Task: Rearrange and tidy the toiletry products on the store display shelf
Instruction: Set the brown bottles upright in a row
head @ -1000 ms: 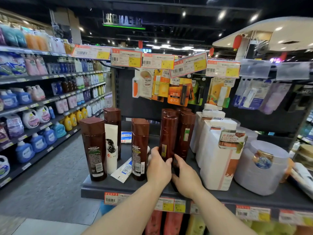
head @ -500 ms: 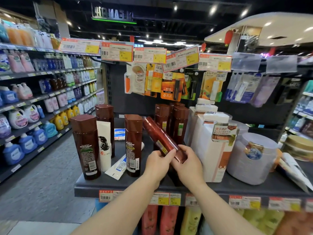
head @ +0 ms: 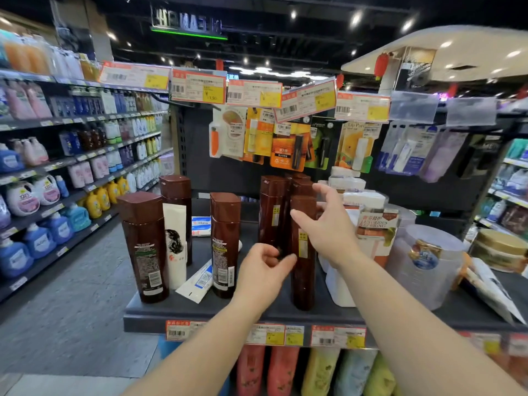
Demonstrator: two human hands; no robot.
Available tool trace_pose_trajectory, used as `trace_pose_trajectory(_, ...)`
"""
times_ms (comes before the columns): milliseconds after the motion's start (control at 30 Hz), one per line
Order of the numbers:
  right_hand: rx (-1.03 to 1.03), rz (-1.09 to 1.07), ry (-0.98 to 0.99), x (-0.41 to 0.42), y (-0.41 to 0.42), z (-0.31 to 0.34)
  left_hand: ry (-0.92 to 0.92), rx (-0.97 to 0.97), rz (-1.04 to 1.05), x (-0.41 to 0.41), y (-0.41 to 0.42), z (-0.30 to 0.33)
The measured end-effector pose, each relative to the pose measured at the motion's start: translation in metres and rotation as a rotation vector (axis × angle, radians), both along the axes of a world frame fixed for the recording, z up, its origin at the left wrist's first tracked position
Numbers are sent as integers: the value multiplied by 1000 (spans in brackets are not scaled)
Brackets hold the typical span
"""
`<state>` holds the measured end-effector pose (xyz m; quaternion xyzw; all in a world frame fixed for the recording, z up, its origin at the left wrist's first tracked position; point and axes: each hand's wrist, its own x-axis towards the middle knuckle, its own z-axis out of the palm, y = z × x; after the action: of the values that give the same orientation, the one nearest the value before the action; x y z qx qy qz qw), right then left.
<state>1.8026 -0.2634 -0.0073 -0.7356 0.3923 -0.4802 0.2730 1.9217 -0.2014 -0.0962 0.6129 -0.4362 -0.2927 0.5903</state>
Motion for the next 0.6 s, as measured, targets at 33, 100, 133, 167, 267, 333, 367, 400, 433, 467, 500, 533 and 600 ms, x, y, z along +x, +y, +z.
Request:
trace_pose_trajectory(33, 20, 5, -19, 0, -1, -2, -67, 28, -27, 2, 0, -2)
trace_pose_trajectory(100, 86, 35, -87, 1, -1, -7, -130, 118, -134, 1, -2, -5)
trace_pose_trajectory(133, 132, 65, -133, 1, 0, -10, -151, 150, -179, 0, -3, -6)
trace_pose_trajectory(167, 175, 98, -168, 1, 2, -13, -176, 159, -200, -2, -6, -8)
trace_pose_trajectory(267, 223, 139, -84, -1, 5, -33, -308, 136, -136, -4, -12, -13)
trace_pose_trajectory(333, 265, 132, 15, -3, 8, -55, -323, 92, -79, -1, -13, -14)
trace_pose_trajectory(367, 298, 128, 65, -3, 8, -68, -313, 64, -41, 0, -14, -15)
trace_pose_trajectory(400, 333, 128, 118, -3, 8, -78, -309, 44, 6, 1, -15, -16)
trace_pose_trajectory(433, 364, 128, 159, -1, 7, -87, -306, 42, 53, 2, -15, -17)
trace_pose_trajectory(467, 385, 131, 178, 1, 6, -93, -292, 43, 91, 2, -17, -18)
trace_pose_trajectory(500, 390, 136, 180, 4, 4, -95, -269, 42, 116, 2, -18, -19)
trace_pose_trajectory(533, 379, 142, 180, 7, 2, -95, -246, 42, 133, 3, -20, -20)
trace_pose_trajectory(600, 350, 146, 171, 14, -3, -94, -219, 41, 155, 5, -22, -20)
